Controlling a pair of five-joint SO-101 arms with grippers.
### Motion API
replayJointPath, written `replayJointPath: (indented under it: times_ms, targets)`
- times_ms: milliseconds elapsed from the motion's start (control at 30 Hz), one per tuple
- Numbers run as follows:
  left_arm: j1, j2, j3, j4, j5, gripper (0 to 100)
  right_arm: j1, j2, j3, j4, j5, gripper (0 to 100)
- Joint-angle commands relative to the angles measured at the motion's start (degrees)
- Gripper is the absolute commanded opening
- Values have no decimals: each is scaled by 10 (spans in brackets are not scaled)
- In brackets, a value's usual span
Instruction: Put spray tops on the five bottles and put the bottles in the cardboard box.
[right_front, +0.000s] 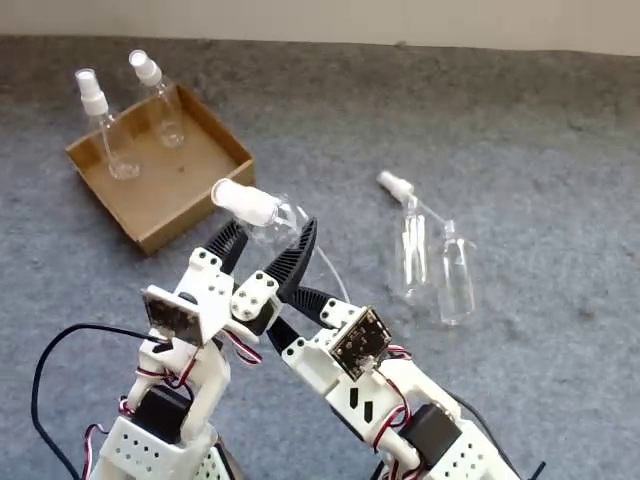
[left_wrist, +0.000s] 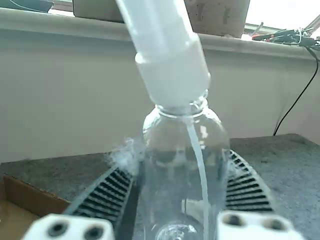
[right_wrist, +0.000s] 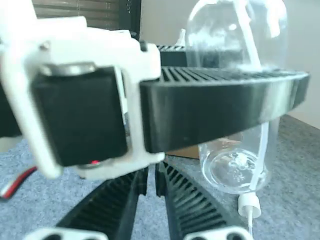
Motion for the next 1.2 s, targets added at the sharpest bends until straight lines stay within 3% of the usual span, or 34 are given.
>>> replayJointPath:
  times_ms: [0, 133, 367, 1167]
  targets:
    - [12, -7, 10, 25, 6, 46, -2, -1, 96, 3, 6, 19]
    - [12, -7, -1, 35, 6, 46, -2, -2, 96, 3, 6, 19]
    - [12, -7, -53, 155, 7, 46, -2, -3, 96, 1, 6, 19]
    - [11, -7, -94, 160, 8, 46, 7, -2, 96, 67, 5, 19]
